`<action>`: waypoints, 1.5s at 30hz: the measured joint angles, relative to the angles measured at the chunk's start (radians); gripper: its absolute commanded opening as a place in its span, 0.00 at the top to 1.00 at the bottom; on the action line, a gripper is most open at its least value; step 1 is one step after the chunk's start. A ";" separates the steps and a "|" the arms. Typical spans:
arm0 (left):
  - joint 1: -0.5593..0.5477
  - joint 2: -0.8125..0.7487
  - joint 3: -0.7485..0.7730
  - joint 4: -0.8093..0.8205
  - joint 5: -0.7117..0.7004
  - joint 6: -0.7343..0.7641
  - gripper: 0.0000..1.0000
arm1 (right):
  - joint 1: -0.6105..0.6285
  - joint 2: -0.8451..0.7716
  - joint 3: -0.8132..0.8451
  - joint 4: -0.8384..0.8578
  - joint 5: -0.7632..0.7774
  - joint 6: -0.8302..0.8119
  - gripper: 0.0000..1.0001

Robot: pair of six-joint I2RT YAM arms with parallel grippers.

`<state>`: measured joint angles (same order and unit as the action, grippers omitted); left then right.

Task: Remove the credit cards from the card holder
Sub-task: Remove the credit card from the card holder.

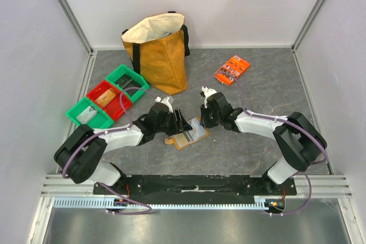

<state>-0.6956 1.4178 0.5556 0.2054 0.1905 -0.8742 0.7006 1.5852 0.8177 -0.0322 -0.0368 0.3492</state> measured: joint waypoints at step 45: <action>0.000 0.093 0.020 -0.002 -0.028 -0.048 0.51 | -0.013 -0.023 -0.134 0.182 -0.196 0.104 0.83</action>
<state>-0.6956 1.5112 0.5758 0.2035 0.1627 -0.9226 0.6880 1.5623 0.6842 0.1493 -0.2333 0.4534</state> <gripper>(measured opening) 0.491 0.179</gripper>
